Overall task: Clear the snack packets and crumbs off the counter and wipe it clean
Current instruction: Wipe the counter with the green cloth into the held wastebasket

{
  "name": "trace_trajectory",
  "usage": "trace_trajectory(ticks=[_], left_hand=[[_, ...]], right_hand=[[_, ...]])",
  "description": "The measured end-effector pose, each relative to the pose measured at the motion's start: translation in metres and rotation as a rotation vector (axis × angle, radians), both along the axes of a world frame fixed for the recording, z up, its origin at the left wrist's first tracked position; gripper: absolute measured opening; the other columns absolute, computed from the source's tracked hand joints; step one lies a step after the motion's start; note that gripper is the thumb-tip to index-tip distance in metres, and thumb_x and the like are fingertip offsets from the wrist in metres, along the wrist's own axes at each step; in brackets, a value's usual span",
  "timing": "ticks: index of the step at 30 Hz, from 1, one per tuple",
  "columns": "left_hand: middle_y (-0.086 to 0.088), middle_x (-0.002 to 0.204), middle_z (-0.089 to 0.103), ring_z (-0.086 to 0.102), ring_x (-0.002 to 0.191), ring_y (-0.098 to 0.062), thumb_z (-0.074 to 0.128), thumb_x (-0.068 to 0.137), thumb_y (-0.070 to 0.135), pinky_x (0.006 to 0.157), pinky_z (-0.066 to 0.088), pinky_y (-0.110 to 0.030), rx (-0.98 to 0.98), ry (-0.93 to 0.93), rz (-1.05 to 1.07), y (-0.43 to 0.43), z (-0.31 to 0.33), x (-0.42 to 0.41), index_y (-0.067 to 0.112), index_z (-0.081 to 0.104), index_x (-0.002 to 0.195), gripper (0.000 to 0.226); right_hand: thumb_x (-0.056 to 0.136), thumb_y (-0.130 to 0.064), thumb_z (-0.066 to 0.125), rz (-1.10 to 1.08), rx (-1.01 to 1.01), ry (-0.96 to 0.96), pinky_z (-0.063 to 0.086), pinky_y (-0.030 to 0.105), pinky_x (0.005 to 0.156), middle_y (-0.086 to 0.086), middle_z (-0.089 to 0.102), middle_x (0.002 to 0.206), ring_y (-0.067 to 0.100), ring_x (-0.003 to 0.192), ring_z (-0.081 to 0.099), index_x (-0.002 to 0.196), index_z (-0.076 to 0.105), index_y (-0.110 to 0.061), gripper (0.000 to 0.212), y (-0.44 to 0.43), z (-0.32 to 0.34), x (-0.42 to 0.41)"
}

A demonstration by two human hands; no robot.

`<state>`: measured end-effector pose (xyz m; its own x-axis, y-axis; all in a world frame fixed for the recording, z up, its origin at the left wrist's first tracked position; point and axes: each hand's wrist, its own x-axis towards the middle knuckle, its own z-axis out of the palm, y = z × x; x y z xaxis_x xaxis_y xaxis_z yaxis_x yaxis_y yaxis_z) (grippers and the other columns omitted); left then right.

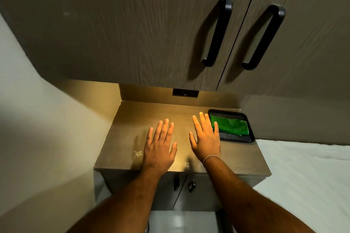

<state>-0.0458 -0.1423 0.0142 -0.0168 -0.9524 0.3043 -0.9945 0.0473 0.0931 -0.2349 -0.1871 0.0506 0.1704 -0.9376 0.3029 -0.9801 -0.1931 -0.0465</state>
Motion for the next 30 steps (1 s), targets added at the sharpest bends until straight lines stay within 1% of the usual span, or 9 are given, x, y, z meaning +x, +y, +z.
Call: trace_trajectory(ticks=[4, 8, 15, 20, 23, 26, 30], left_hand=[[-0.003, 0.180, 0.008, 0.006, 0.167, -0.025, 0.035, 0.103, 0.056, 0.133, 0.014, -0.054, 0.026, -0.002, 0.016, -0.009, -0.008, -0.003, 0.024, 0.017, 0.171, 0.078], [-0.003, 0.180, 0.006, 0.005, 0.167, -0.023, 0.032, 0.104, 0.055, 0.133, 0.014, -0.054, 0.046, -0.009, 0.020, -0.017, -0.009, -0.012, 0.024, 0.013, 0.172, 0.077], [-0.002, 0.181, 0.003, 0.004, 0.167, -0.023, 0.031, 0.104, 0.054, 0.133, 0.013, -0.054, 0.068, -0.025, 0.025, -0.032, -0.006, -0.036, 0.023, 0.009, 0.172, 0.078], [-0.003, 0.181, -0.001, 0.002, 0.167, -0.023, 0.028, 0.104, 0.056, 0.133, 0.012, -0.054, 0.101, -0.046, 0.039, -0.046, -0.011, -0.054, 0.024, 0.005, 0.172, 0.079], [-0.003, 0.181, 0.002, 0.004, 0.167, -0.023, 0.032, 0.104, 0.056, 0.133, 0.013, -0.054, 0.108, -0.039, 0.037, -0.049, -0.017, -0.061, 0.024, 0.007, 0.172, 0.079], [-0.003, 0.181, 0.005, 0.006, 0.167, -0.024, 0.034, 0.103, 0.056, 0.133, 0.013, -0.054, 0.121, -0.041, 0.039, -0.047, -0.026, -0.060, 0.024, 0.009, 0.172, 0.079], [-0.004, 0.180, 0.003, 0.006, 0.167, -0.025, 0.033, 0.104, 0.056, 0.133, 0.014, -0.055, 0.156, -0.083, 0.055, -0.042, -0.035, -0.046, 0.023, 0.009, 0.172, 0.079]], right_hand=[[0.106, -0.046, 0.046, -0.039, 0.064, -0.026, 0.013, 0.054, 0.132, 0.007, 0.018, 0.177, 0.027, 0.165, 0.012, 0.167, 0.028, -0.026, 0.067, -0.018, -0.004, -0.016], [0.107, -0.046, 0.042, -0.076, 0.145, -0.028, 0.011, 0.053, 0.133, 0.006, 0.015, 0.178, 0.025, 0.166, 0.008, 0.168, 0.024, -0.026, 0.066, -0.038, -0.008, -0.041], [0.109, -0.046, 0.039, -0.116, 0.247, -0.027, 0.010, 0.052, 0.134, 0.004, 0.013, 0.179, 0.023, 0.166, 0.006, 0.168, 0.022, -0.024, 0.066, -0.078, -0.015, -0.086], [0.109, -0.052, 0.041, -0.213, 0.423, -0.067, 0.006, 0.051, 0.134, 0.005, 0.004, 0.180, 0.024, 0.166, 0.001, 0.170, 0.013, -0.021, 0.074, -0.114, -0.022, -0.117], [0.108, -0.056, 0.043, -0.247, 0.533, -0.114, 0.005, 0.050, 0.134, 0.007, 0.002, 0.180, 0.026, 0.166, -0.001, 0.170, 0.010, -0.019, 0.080, -0.135, -0.027, -0.129], [0.106, -0.059, 0.046, -0.241, 0.603, -0.113, 0.006, 0.052, 0.134, 0.008, 0.005, 0.179, 0.028, 0.166, 0.002, 0.170, 0.011, -0.019, 0.083, -0.148, -0.035, -0.137], [0.105, -0.056, 0.050, -0.206, 0.697, -0.145, 0.010, 0.053, 0.133, 0.006, 0.008, 0.179, 0.029, 0.165, 0.007, 0.169, 0.020, -0.023, 0.078, -0.154, -0.046, -0.146]])
